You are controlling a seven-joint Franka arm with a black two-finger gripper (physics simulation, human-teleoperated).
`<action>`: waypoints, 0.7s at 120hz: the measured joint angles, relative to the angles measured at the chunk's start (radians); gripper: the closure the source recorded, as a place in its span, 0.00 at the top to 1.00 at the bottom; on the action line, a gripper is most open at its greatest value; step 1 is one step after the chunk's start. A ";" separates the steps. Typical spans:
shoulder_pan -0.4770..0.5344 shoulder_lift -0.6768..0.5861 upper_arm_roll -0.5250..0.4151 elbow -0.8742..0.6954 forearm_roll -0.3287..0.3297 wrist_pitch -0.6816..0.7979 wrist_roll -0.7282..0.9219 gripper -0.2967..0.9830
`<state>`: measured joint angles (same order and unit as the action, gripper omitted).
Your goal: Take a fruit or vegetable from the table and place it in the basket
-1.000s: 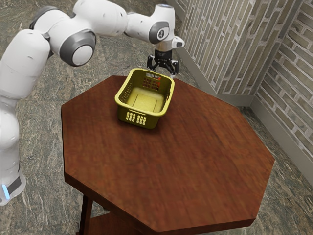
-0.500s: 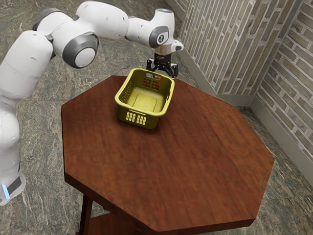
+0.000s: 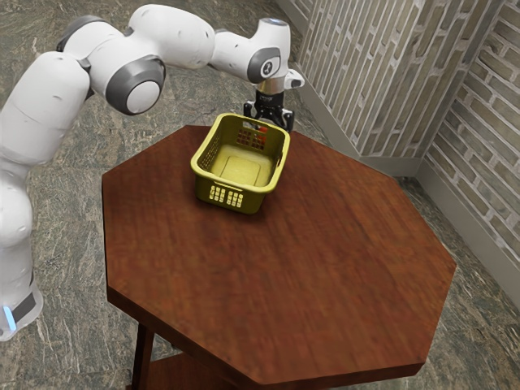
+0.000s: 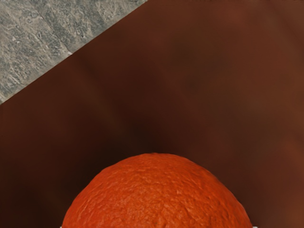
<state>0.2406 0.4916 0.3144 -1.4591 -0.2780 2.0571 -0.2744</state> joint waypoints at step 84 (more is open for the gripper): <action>-0.007 -0.054 0.036 0.034 0.077 -0.047 -0.037 0.38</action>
<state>0.2332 0.4379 0.3508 -1.4252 -0.2012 2.0096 -0.3116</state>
